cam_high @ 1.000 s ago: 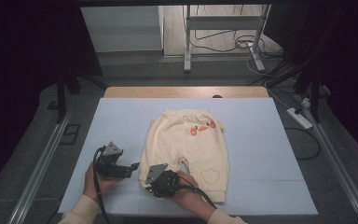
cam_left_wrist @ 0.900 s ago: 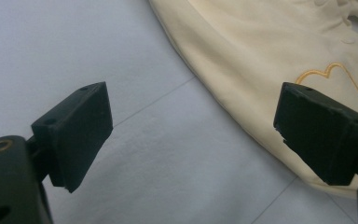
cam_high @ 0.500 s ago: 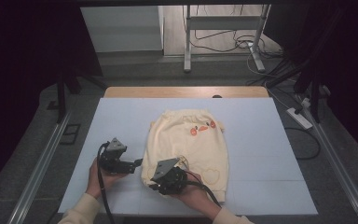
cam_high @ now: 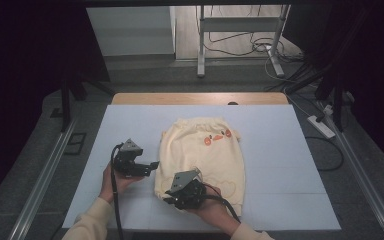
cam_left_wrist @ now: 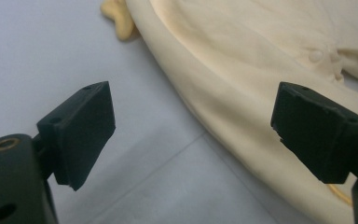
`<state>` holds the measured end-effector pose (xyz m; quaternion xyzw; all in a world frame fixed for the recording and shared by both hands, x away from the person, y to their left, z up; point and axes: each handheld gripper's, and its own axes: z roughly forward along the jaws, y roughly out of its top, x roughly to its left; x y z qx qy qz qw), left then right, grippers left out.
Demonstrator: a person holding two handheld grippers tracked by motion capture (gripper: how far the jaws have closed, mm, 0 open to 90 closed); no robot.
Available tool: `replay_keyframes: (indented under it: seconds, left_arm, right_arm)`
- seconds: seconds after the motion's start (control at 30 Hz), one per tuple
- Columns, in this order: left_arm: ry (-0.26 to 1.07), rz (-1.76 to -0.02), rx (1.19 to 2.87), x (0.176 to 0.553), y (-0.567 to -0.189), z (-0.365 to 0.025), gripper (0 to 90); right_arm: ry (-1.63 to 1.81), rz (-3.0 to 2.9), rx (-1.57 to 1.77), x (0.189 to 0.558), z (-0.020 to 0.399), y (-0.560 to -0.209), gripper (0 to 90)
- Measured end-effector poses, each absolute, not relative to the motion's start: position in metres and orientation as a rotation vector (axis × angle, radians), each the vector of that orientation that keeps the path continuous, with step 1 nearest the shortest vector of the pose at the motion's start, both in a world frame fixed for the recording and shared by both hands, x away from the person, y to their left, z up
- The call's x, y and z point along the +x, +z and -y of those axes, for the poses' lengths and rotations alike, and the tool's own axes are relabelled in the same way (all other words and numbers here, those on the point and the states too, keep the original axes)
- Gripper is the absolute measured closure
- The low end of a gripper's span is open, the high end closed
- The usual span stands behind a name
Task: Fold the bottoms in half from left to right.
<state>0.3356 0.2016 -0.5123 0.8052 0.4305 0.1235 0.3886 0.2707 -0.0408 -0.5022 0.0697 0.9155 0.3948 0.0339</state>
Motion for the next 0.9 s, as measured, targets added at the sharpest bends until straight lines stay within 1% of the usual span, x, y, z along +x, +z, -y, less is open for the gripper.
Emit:
replay_keyframes:
  seconds: [0.5, 0.9]
  left_arm:
    - [0.282, -1.121, 2.043, 0.368, -0.513, -0.201, 16.2]
    - [0.244, -1.115, 2.049, 0.390, -0.518, -0.190, 17.2]
  right_arm:
    - [1.212, -2.818, 0.210, 0.270, 0.042, -0.503, 75.1]
    - [1.207, -2.819, 0.202, 0.270, 0.043, -0.503, 75.0]
